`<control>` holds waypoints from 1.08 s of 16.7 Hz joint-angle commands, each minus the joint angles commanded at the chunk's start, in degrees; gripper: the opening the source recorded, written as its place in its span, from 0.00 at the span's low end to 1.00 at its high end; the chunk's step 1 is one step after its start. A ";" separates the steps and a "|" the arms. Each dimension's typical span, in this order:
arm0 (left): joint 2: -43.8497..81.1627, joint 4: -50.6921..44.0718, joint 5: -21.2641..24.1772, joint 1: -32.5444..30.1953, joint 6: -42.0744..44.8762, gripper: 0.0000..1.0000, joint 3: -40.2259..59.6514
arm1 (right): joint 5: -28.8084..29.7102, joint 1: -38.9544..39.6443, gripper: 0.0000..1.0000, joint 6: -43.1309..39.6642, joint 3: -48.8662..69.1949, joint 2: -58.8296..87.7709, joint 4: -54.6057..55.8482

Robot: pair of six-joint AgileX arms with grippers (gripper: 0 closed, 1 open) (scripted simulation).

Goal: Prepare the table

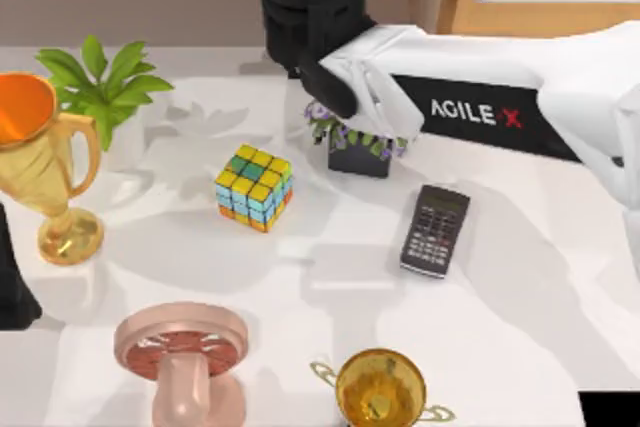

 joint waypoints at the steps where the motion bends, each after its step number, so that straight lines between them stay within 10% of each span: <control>1: 0.00 0.00 0.00 0.00 0.00 1.00 0.00 | 0.36 0.29 0.00 -0.03 -1.76 -1.00 0.23; 10: 0.00 0.00 0.00 0.00 0.00 1.00 0.00 | 0.83 0.97 0.00 1.17 -5.95 -4.60 1.47; 18: 0.00 0.00 0.00 0.00 0.00 1.00 0.00 | -13.62 -1.85 0.00 18.26 -29.23 -23.13 4.23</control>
